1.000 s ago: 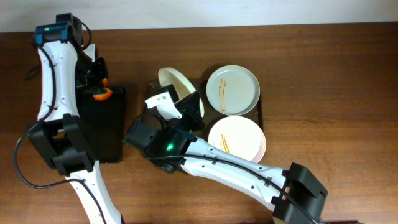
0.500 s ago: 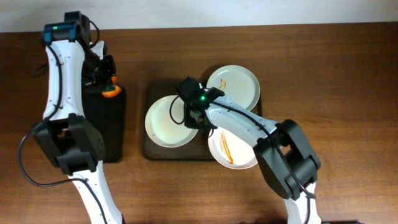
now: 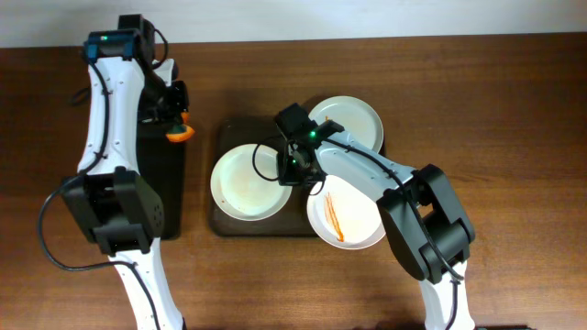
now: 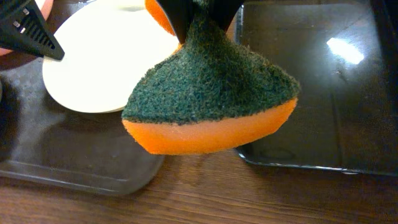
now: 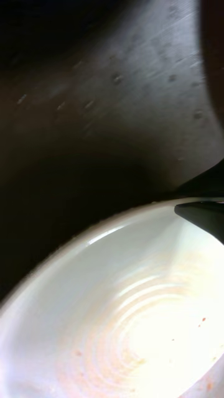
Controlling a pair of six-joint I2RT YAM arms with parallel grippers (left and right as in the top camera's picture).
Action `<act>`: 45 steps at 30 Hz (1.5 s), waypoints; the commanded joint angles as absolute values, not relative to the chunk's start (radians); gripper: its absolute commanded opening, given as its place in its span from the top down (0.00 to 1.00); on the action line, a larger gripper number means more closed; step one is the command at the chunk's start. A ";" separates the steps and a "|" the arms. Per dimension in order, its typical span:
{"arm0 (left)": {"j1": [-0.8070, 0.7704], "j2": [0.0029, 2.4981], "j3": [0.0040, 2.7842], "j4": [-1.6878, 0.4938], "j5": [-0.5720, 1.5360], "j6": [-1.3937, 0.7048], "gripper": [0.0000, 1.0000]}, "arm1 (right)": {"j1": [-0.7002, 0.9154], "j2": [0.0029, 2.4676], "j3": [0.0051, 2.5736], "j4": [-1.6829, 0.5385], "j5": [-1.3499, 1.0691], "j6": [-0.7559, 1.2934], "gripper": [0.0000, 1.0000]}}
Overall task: Clean dirty plates on tray and stack at the side
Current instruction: 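Carry the scrubbed plate with the right gripper to the table right of the tray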
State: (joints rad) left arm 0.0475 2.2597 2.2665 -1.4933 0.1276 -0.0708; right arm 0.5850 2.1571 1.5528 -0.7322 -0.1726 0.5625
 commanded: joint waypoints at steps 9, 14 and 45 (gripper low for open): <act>-0.243 2.280 1.936 -1.323 0.144 -0.083 1.00 | 0.542 2.168 1.547 -0.766 -0.006 0.813 0.96; -0.279 2.280 1.714 -1.151 0.158 -0.157 1.00 | 0.541 2.168 1.547 -0.758 -0.006 0.813 0.96; -0.233 2.278 2.293 -1.389 -0.307 -0.343 1.00 | 0.541 2.168 1.482 -0.690 -0.043 0.793 0.92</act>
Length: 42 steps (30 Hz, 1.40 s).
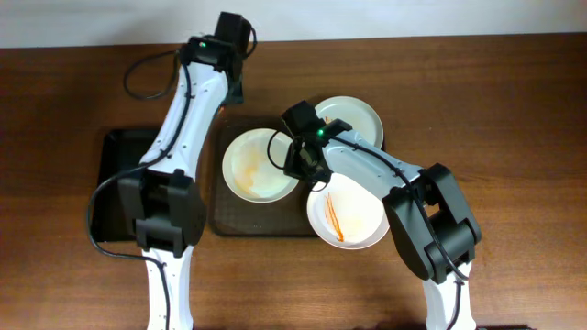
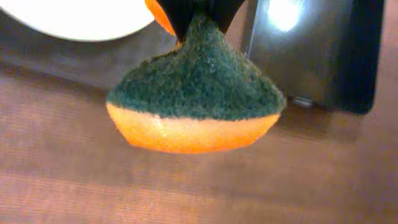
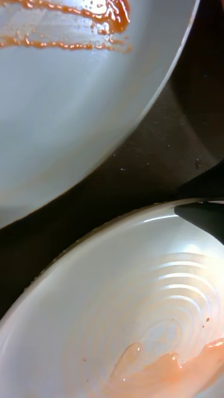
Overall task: Clean dirty plates on tray and stack at the side
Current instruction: 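Carry the scrubbed plate with the right gripper to the table right of the tray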
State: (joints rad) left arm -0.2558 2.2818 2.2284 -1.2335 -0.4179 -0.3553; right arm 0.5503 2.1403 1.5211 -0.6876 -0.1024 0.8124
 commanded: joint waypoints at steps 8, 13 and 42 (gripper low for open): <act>-0.079 2.279 2.292 -1.524 -0.143 -0.253 1.00 | 0.543 2.132 1.513 -0.670 -0.112 0.639 0.96; 0.012 2.279 2.292 -1.493 0.015 -0.168 1.00 | 0.630 1.927 1.637 -0.857 0.271 0.546 0.96; 0.055 2.279 2.292 -1.474 0.284 0.016 1.00 | -0.080 1.762 1.611 -1.174 -0.033 0.370 0.96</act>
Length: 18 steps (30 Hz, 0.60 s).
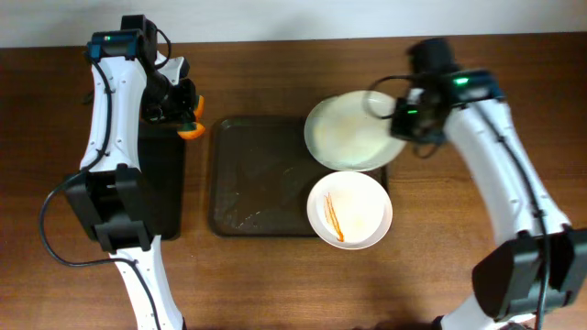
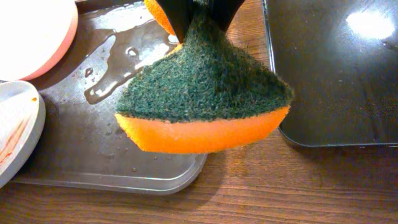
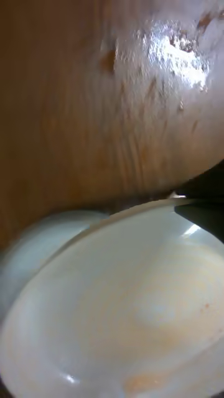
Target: Clean dirty plates on tray and stack at the side
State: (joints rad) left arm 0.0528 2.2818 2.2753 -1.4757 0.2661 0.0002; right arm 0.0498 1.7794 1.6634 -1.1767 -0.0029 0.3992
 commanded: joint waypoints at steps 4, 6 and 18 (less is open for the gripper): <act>0.052 2.279 2.292 -1.474 0.285 0.016 1.00 | -0.301 1.763 1.387 -1.052 -0.035 0.370 0.96; 0.052 2.279 2.291 -1.474 0.285 0.016 1.00 | -0.344 1.763 1.269 -0.964 -0.035 0.371 0.96; 0.052 2.279 2.292 -1.474 0.285 0.016 1.00 | -0.327 1.720 1.264 -0.940 -0.353 0.224 0.59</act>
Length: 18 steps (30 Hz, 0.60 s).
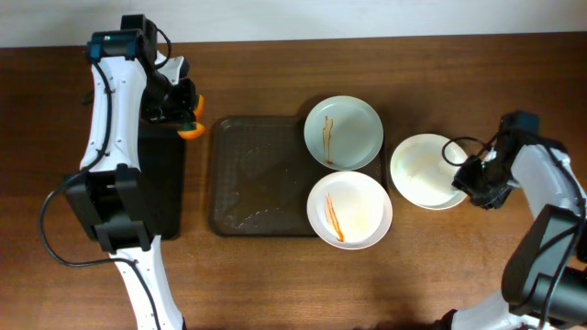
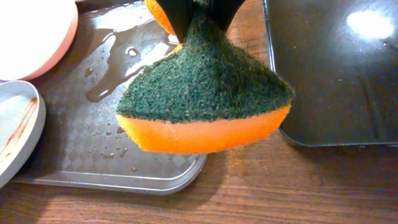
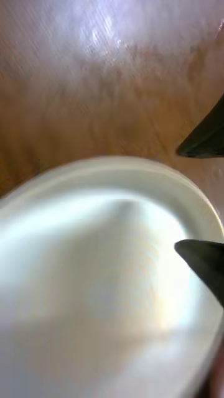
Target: Clean dirty plates on tray and stack at the side
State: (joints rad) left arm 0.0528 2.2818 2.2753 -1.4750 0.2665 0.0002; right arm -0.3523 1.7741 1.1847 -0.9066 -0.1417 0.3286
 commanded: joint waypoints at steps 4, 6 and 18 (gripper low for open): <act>0.052 2.279 2.292 -1.474 0.285 0.016 1.00 | -0.139 1.646 1.253 -1.044 -0.407 0.191 0.59; 0.052 2.279 2.291 -1.474 0.285 0.016 1.00 | -0.016 1.647 1.196 -1.044 -0.333 0.262 0.60; 0.052 2.279 2.292 -1.474 0.285 0.016 1.00 | 0.184 1.663 0.943 -0.844 -0.119 0.450 0.80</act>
State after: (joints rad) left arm 0.0528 2.2818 2.2753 -1.4731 0.2661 0.0002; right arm 0.1726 1.6585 0.9771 -0.8753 -0.1349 0.4400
